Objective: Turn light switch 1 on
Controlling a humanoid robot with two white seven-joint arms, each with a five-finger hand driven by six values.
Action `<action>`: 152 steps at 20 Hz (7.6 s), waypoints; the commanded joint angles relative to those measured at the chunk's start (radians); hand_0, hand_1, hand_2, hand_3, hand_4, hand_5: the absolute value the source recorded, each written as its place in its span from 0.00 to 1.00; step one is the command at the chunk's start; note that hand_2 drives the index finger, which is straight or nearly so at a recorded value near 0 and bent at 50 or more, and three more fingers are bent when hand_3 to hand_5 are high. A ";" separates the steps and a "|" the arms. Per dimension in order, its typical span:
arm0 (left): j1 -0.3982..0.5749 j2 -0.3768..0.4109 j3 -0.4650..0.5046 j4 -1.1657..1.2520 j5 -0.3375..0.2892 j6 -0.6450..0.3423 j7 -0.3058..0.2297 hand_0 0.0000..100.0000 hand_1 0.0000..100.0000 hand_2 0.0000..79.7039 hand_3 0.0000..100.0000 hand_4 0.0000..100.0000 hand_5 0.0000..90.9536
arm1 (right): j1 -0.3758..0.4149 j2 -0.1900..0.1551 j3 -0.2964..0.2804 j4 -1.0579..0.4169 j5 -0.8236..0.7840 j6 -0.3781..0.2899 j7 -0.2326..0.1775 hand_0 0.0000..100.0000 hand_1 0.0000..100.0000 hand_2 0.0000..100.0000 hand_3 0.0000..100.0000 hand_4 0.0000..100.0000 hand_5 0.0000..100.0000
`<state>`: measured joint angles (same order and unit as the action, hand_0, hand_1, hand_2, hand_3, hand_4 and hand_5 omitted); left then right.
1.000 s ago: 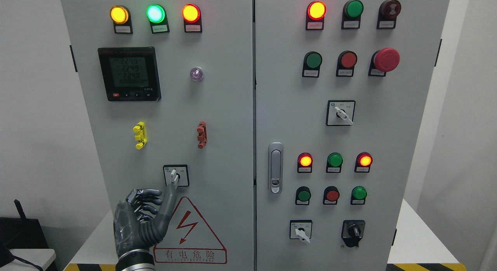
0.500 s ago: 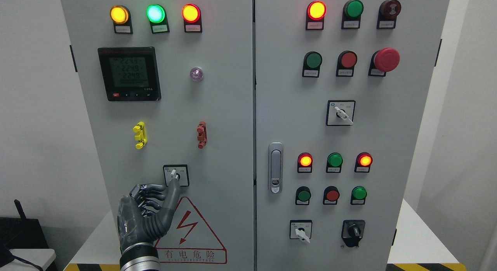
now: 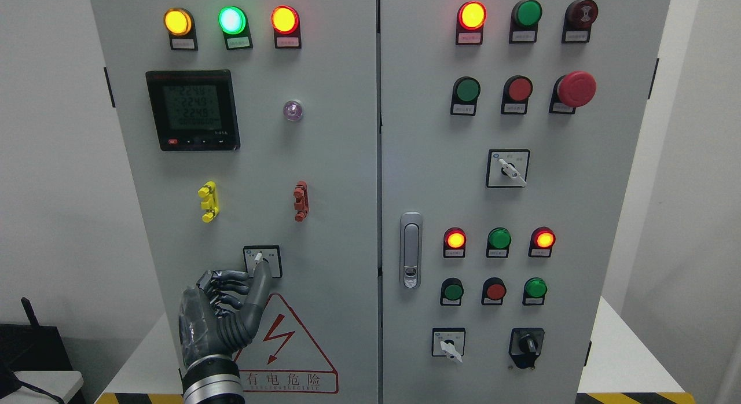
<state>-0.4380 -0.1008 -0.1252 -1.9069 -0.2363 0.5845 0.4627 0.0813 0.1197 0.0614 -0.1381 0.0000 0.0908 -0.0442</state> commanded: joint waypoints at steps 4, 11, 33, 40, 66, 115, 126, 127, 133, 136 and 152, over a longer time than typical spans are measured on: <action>-0.007 -0.002 -0.011 0.011 0.002 0.028 0.001 0.11 0.53 0.69 0.74 0.81 0.87 | 0.000 0.000 0.000 0.000 -0.018 0.000 0.000 0.12 0.39 0.00 0.00 0.00 0.00; -0.007 -0.002 -0.011 0.011 0.003 0.035 0.002 0.12 0.51 0.69 0.74 0.81 0.87 | 0.000 0.000 0.000 0.000 -0.017 0.000 0.000 0.12 0.39 0.00 0.00 0.00 0.00; -0.045 -0.005 -0.011 0.032 0.006 0.071 0.008 0.18 0.45 0.70 0.74 0.82 0.89 | 0.000 0.000 0.000 0.000 -0.017 0.000 0.000 0.12 0.39 0.00 0.00 0.00 0.00; -0.045 -0.005 -0.013 0.032 0.006 0.075 0.008 0.19 0.44 0.70 0.75 0.82 0.89 | 0.000 0.000 0.000 0.000 -0.017 0.000 0.000 0.12 0.39 0.00 0.00 0.00 0.00; -0.045 -0.005 -0.019 0.039 0.005 0.089 0.008 0.23 0.42 0.71 0.75 0.82 0.90 | 0.000 0.000 0.000 0.000 -0.017 0.000 0.000 0.12 0.39 0.00 0.00 0.00 0.00; -0.045 -0.005 -0.025 0.040 0.006 0.084 0.008 0.42 0.38 0.71 0.76 0.83 0.91 | 0.000 0.000 0.000 0.000 -0.018 0.000 0.000 0.12 0.39 0.00 0.00 0.00 0.00; -0.045 -0.005 -0.027 0.040 0.006 0.084 0.007 0.47 0.35 0.72 0.77 0.83 0.91 | 0.000 0.000 0.000 0.000 -0.017 0.000 0.000 0.12 0.39 0.00 0.00 0.00 0.00; -0.045 -0.005 -0.027 0.040 0.006 0.084 0.007 0.48 0.35 0.72 0.77 0.83 0.91 | 0.000 0.000 0.000 0.000 -0.017 0.000 0.000 0.12 0.39 0.00 0.00 0.00 0.00; -0.045 -0.005 -0.027 0.040 0.008 0.086 0.007 0.50 0.33 0.72 0.77 0.83 0.92 | 0.000 0.000 0.000 0.000 -0.017 0.000 0.000 0.12 0.39 0.00 0.00 0.00 0.00; -0.045 -0.004 -0.027 0.040 0.008 0.084 0.007 0.51 0.30 0.72 0.77 0.83 0.92 | 0.000 0.000 0.000 0.000 -0.017 0.000 0.000 0.12 0.39 0.00 0.00 0.00 0.00; -0.045 -0.005 -0.027 0.040 0.015 0.078 0.007 0.57 0.17 0.73 0.78 0.83 0.92 | 0.000 0.000 0.000 0.000 -0.017 0.000 0.000 0.12 0.39 0.00 0.00 0.00 0.00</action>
<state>-0.4832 -0.1054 -0.1518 -1.8666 -0.2238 0.6690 0.4668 0.0813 0.1196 0.0614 -0.1381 0.0000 0.0908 -0.0442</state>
